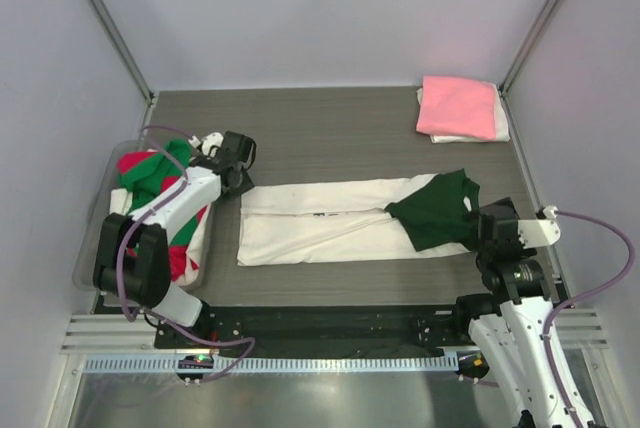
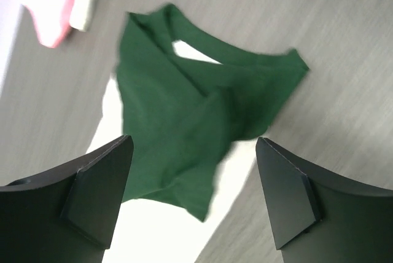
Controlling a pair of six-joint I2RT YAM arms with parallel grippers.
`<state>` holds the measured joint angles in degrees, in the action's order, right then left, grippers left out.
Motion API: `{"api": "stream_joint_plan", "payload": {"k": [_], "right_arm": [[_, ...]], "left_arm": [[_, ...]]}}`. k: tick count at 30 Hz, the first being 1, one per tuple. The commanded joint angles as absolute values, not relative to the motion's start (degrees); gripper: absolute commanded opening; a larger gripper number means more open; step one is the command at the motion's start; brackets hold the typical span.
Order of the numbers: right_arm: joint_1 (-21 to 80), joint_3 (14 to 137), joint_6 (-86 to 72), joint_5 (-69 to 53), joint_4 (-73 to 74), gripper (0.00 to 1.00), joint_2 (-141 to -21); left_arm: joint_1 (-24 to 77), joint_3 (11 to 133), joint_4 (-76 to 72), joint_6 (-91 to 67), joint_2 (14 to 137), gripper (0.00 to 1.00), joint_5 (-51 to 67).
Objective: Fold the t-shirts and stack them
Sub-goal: Fold the tshirt
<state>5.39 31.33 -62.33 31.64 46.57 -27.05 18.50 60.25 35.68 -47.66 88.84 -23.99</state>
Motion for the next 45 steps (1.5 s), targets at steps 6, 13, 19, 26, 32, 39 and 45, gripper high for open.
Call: {"api": "stream_joint_plan", "payload": {"k": [6, 13, 19, 26, 32, 39, 45], "right_arm": [[5.27, 38.85, -50.54, 20.59, 30.95, 0.83, -35.32], [5.19, 37.53, -50.88, 4.49, 22.07, 0.84, -55.36], [5.27, 33.31, -52.91, 6.68, 21.8, 0.84, -58.7], [5.27, 36.03, -49.31, -4.37, 18.64, 0.87, -76.71], [5.71, 39.89, -47.29, -8.52, 16.35, 0.87, -86.03], [11.93, 53.93, -45.09, -15.55, 17.05, 0.87, -100.68], [17.22, 67.46, -45.79, -16.52, 18.72, 0.87, -113.7]], "left_arm": [[28.46, 70.74, 36.91, -41.23, 88.65, 0.52, -32.25], [33.75, 81.91, 39.55, -38.06, 103.69, 0.47, -26.81], [34.19, 79.03, 39.03, -39.38, 108.98, 0.47, -20.67], [36.12, 71.55, 40.25, -42.71, 110.04, 0.46, -19.07], [41.91, 60.22, 40.6, -49.46, 103.81, 0.46, -16.97], [51.23, 49.93, 43.68, -62.46, 94.32, 0.46, -10.04], [59.14, 46.06, 42.37, -69.95, 88.07, 0.48, -5.11]]}}
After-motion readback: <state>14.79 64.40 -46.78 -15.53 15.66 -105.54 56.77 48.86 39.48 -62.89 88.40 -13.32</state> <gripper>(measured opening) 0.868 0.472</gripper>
